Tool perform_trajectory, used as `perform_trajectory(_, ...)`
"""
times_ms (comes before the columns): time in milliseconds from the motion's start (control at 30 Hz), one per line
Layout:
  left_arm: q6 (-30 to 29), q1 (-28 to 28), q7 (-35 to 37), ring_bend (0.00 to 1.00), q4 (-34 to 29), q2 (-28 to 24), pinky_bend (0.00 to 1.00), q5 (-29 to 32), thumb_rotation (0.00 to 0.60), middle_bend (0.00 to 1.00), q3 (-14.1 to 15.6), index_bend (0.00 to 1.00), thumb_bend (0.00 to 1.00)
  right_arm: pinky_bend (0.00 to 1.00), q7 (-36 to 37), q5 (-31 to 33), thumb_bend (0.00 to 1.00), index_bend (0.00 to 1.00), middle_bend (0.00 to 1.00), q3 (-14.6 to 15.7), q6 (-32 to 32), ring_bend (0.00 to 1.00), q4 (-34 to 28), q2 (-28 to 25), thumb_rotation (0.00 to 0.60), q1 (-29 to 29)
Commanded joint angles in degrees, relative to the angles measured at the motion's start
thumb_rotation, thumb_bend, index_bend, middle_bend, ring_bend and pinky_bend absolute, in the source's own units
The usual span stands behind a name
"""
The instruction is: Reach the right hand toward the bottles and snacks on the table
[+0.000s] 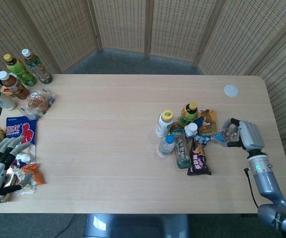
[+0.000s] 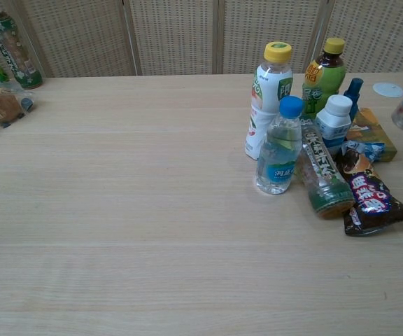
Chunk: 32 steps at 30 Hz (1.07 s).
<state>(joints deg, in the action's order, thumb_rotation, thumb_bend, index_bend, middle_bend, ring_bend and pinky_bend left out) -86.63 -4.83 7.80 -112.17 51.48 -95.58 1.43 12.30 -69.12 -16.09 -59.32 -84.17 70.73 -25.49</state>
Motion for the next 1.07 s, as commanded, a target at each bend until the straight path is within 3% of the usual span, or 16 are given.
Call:
perform_trajectory(33,-0.24,0.20,0.25,0.00,0.27,0.15,0.00,-0.11,0.600,0.05,0.14,0.16,0.36,0.73,-1.45,-0.11,0.11,0.72,0.77,-2.15,-2.12,0.65,-3.96,-3.21,0.600,-0.26)
perform_trajectory(567,-2.15,1.82,-0.10,0.00,0.07,0.09,0.00,-1.12,0.600,0.05,1.05,0.16,0.36,0.73,-1.30,-0.99,0.10,0.73,0.77,-7.73,-7.25,0.66,-10.53,-8.31,0.600,-2.70)
perform_trajectory(1067,-3.49,2.85,1.03,0.00,0.80,0.02,0.00,-1.87,0.600,0.05,1.49,0.16,0.36,0.73,-2.01,-0.65,0.10,0.74,0.77,-7.37,-9.22,0.66,-12.90,-9.97,0.600,-2.49)
